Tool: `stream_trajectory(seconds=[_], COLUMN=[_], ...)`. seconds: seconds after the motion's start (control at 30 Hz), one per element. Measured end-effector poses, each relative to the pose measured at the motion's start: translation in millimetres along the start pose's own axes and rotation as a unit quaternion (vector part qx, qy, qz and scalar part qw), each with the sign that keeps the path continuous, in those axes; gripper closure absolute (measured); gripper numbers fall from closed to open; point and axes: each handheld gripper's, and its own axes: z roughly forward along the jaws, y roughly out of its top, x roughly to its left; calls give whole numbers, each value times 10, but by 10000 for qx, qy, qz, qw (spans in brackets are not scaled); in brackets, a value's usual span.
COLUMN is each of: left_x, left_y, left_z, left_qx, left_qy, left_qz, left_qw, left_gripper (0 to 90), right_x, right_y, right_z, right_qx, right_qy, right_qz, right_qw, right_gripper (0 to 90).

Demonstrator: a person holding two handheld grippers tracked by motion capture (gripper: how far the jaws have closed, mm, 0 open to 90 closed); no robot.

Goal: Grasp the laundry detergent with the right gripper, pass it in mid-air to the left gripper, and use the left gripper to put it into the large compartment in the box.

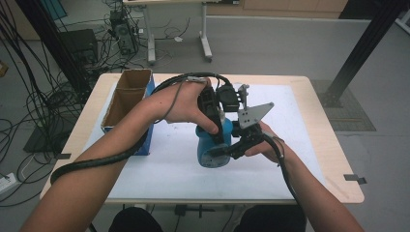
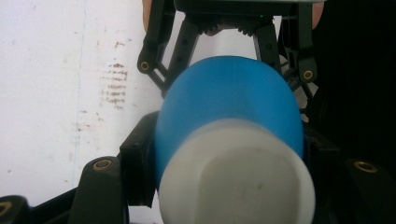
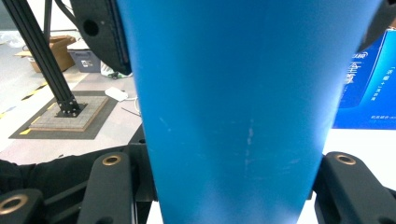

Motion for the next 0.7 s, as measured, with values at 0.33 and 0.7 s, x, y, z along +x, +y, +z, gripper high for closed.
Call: stream_trajectory(seconds=[0.33,0.7], left_x=[-4,-11], left_y=[-2,-8], left_z=[6,6], left_qx=[11,17], left_qy=[22,25], left_qz=[13,28], left_qw=[10000,10000], left_gripper=[375,375], right_x=[1,4], right_y=[0,2], right_z=[3,2], right_qx=[17,33], right_qy=[-15,-31], right_qz=[-11,-13], right_qw=[10000,10000], right_gripper=[440,440])
